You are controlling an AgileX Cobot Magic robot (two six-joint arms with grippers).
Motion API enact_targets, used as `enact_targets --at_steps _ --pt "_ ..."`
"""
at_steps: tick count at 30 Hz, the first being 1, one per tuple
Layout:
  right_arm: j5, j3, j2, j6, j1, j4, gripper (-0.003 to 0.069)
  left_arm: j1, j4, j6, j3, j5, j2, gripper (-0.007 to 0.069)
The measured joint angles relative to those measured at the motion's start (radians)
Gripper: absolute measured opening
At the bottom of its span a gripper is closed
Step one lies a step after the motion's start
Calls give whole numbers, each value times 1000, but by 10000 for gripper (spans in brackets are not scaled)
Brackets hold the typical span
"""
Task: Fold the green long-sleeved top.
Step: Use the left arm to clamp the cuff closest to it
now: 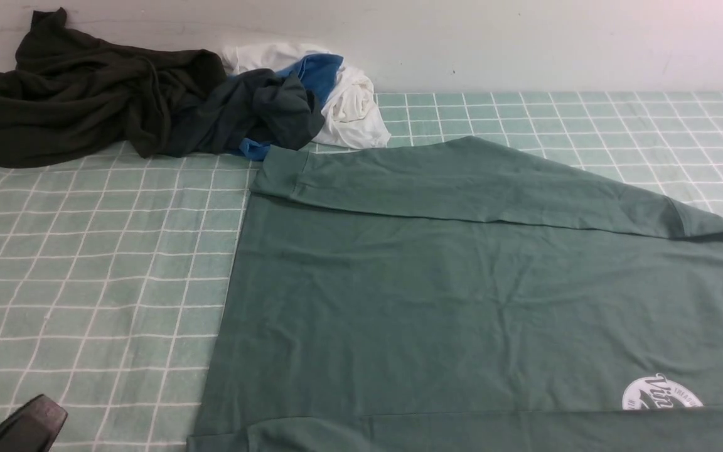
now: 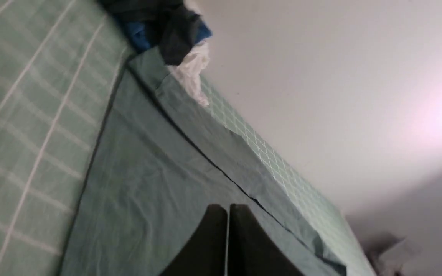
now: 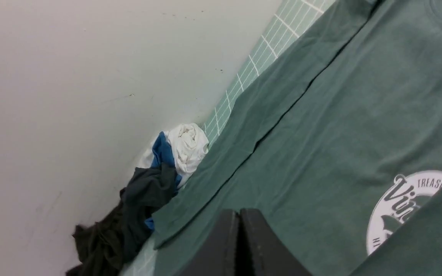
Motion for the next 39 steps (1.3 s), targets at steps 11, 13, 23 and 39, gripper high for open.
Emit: enact_targets --at_steps 11,13,23,39 --pt "230 -516 495 -560 18 -188 -14 -63 663 203 -577 439 688 -3" --pt "347 -628 615 -627 22 -211 -14 -120 772 178 -650 505 789 0" --pt "822 -795 951 -680 231 -234 -14 -487 913 75 -713 612 1218 209" --pt "856 -795 977 -660 299 -337 -14 -585 932 78 -914 404 1721 399"
